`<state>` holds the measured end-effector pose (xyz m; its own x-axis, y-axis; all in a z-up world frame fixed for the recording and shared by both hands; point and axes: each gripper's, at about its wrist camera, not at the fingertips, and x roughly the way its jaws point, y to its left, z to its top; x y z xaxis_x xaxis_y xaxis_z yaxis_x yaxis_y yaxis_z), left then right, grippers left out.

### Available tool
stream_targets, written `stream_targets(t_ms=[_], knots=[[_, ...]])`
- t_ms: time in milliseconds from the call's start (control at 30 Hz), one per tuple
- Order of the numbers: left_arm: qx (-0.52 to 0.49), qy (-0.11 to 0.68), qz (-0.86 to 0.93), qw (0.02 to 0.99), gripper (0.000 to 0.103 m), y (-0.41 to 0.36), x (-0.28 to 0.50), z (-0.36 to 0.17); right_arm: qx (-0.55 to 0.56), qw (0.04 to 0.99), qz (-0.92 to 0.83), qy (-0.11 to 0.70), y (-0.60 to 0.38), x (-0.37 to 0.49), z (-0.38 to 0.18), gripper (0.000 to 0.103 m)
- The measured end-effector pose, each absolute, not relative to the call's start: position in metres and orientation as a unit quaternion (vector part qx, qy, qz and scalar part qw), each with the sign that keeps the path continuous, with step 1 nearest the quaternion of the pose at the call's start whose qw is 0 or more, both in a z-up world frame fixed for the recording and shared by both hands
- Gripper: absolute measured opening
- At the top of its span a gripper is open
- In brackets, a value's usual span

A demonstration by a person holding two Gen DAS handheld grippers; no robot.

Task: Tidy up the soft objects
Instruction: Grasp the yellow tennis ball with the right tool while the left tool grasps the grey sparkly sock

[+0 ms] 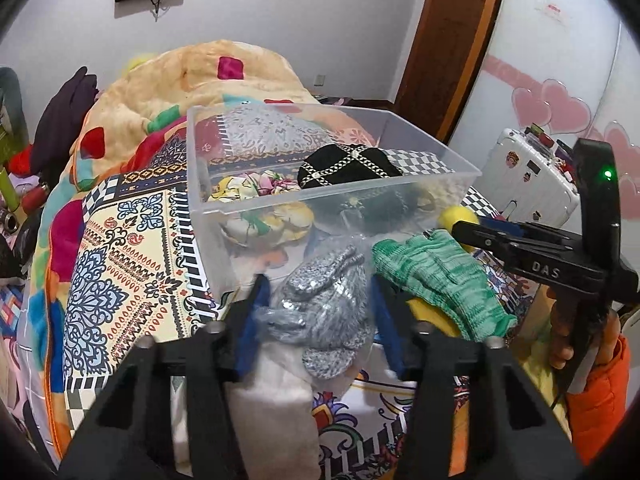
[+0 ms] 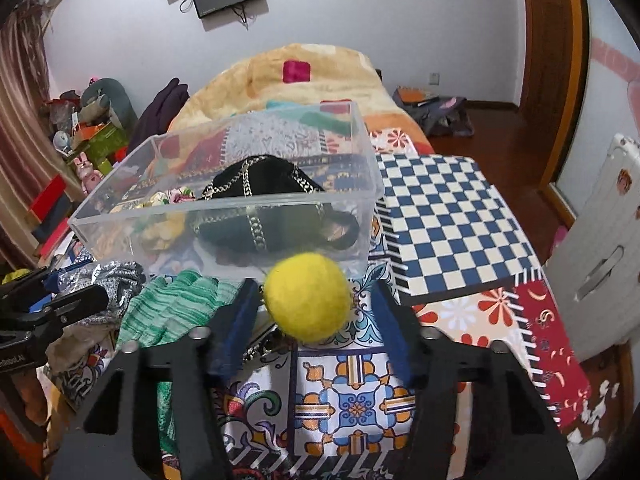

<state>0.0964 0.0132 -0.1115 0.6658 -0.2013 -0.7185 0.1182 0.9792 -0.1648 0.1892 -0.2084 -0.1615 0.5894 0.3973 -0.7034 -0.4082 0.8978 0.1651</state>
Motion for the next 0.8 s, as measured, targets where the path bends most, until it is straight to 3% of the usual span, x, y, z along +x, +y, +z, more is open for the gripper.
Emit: stream_targets(t_ms=[33, 233, 800], knots=[[-0.050, 0.400, -0.091, 0.911, 0.035, 0.012, 0.096, -0.112, -0.004, 0.889, 0.231, 0.395, -0.209, 0.189, -0.162, 0.038], [-0.035, 0.381, -0.094, 0.919, 0.029, 0.008, 0.083, -0.103, -0.002, 0.894, 0.235, 0.382, -0.209, 0.183, -0.156, 0.035], [-0.052, 0.280, -0.084, 0.955, 0.028, 0.018, 0.071, -0.032, -0.006, 0.922, 0.263, 0.285, -0.199, 0.148, -0.094, 0.035]])
